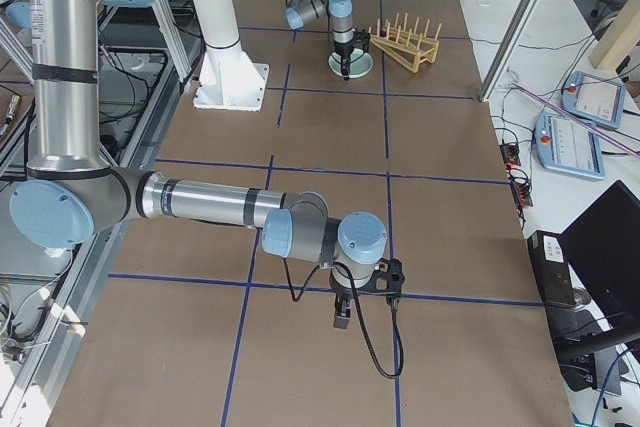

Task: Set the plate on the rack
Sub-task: 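Close the left gripper on the plate rim nearest the robot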

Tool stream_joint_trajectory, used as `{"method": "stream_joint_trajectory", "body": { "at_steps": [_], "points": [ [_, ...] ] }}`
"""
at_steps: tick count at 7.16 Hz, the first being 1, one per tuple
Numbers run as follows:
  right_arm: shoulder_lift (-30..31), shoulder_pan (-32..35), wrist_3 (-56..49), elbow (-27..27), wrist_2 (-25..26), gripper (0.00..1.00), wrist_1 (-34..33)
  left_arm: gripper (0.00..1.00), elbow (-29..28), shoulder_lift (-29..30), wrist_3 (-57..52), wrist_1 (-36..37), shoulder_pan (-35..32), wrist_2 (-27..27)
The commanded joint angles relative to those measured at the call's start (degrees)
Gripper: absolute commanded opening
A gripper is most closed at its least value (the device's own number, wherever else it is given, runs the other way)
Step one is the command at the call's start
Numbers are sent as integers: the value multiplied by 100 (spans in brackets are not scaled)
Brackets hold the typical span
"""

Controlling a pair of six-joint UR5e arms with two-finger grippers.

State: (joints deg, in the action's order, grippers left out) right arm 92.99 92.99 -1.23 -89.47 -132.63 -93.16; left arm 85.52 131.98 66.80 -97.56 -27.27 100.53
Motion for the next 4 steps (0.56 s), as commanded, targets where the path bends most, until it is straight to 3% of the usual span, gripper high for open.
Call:
{"method": "stream_joint_trajectory", "body": {
  "at_steps": [1,3,4],
  "points": [
    [0,0,0,0,0,100,0,21,-9,-6,0,-9,46,-7],
    [0,0,0,0,0,100,0,0,17,-6,-26,0,47,-7],
    [-9,0,0,0,0,100,0,0,87,3,-61,26,47,1]
  ]
}}
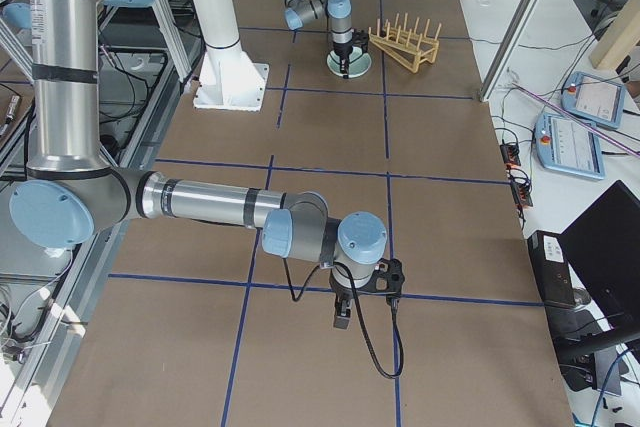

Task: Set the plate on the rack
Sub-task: 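Close the left gripper on the plate rim nearest the robot, then lift the plate with the left gripper and tilt it upright above the rack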

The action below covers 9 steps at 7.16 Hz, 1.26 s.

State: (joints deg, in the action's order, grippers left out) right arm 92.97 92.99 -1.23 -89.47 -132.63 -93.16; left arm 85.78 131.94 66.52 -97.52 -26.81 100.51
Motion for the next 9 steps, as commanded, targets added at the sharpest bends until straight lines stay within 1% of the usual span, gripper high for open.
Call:
{"method": "stream_joint_trajectory", "body": {
  "at_steps": [1,2,3,4,5,6,7,8,9],
  "points": [
    [2,0,0,0,0,100,0,0,218,-1,-43,58,-8,4],
    [-7,0,0,0,0,100,0,0,411,-10,-43,102,-26,4],
    [2,0,0,0,0,100,0,0,700,-10,-43,293,-87,12],
    [-7,0,0,0,0,100,0,0,1199,-10,18,461,-409,265],
    [2,0,0,0,0,100,0,0,1717,-10,19,845,-909,928],
    [-7,0,-9,9,0,100,0,0,2279,-36,27,1145,-1288,1022],
    [2,0,0,0,0,100,0,0,2746,-37,10,1470,-1779,1232],
    [2,0,0,0,0,100,0,0,2986,-45,36,1482,-2358,2000],
    [2,0,0,0,0,100,0,0,3162,-45,219,1464,-2816,2303]
  ]
}}
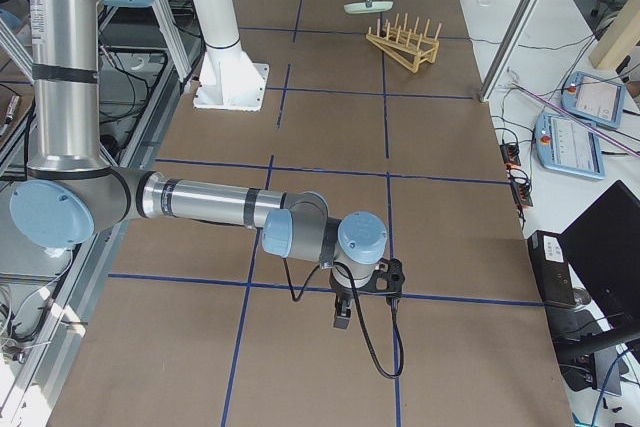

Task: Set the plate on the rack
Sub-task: 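Lift the plate with the left gripper and tilt it upright above the rack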

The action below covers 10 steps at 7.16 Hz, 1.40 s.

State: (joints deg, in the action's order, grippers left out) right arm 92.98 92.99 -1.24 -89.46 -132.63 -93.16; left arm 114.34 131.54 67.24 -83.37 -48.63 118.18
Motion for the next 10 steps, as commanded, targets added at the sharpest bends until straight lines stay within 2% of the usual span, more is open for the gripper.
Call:
{"method": "stream_joint_trajectory", "body": {
  "at_steps": [1,2,3,4,6,7,8,9,10],
  "points": [
    [-7,0,1,-2,0,100,0,0,291,-23,854,-325,-726,505],
    [1,0,1,-2,0,100,0,0,56,-197,2114,-1538,-909,487],
    [1,0,1,-2,0,100,0,0,-233,-512,2788,-2855,-1146,487],
    [1,0,1,7,0,100,0,0,-376,-750,3221,-3721,-1192,443],
    [1,0,1,-2,0,100,0,0,-761,-831,4527,-5172,-1228,-772],
    [1,0,-8,-2,0,100,0,0,-1120,-1006,4996,-6216,-1228,-866],
    [1,0,1,-2,0,100,0,0,-1516,-1059,5375,-7122,-1228,-1249],
    [1,0,-8,-2,0,100,0,0,-1937,-1051,5605,-7897,-1193,-1854],
    [1,0,1,-2,0,100,0,0,-2333,-1043,5616,-8444,-1105,-2303]
  ]
}}
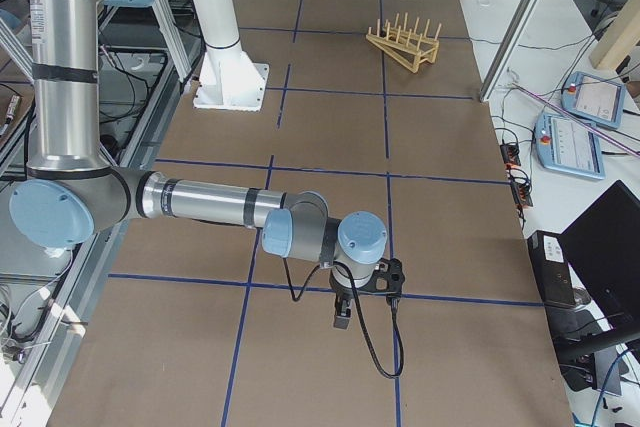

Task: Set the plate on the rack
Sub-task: 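Lift the plate with the left gripper and tilt it upright above the rack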

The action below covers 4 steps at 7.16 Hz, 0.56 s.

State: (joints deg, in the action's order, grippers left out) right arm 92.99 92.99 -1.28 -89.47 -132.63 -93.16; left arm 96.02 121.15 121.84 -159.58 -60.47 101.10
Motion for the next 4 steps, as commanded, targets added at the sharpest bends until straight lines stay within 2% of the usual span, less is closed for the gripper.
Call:
{"method": "stream_joint_trajectory", "body": {
  "at_steps": [1,2,4],
  "points": [
    [0,0,5,0,0,100,0,0,-749,-12,156,-1082,122,-870],
    [0,0,5,0,0,100,0,0,-977,5,156,-1189,158,-882],
    [-9,0,5,0,0,100,0,0,-1076,-12,147,-1216,630,-1398]
  ]
}}
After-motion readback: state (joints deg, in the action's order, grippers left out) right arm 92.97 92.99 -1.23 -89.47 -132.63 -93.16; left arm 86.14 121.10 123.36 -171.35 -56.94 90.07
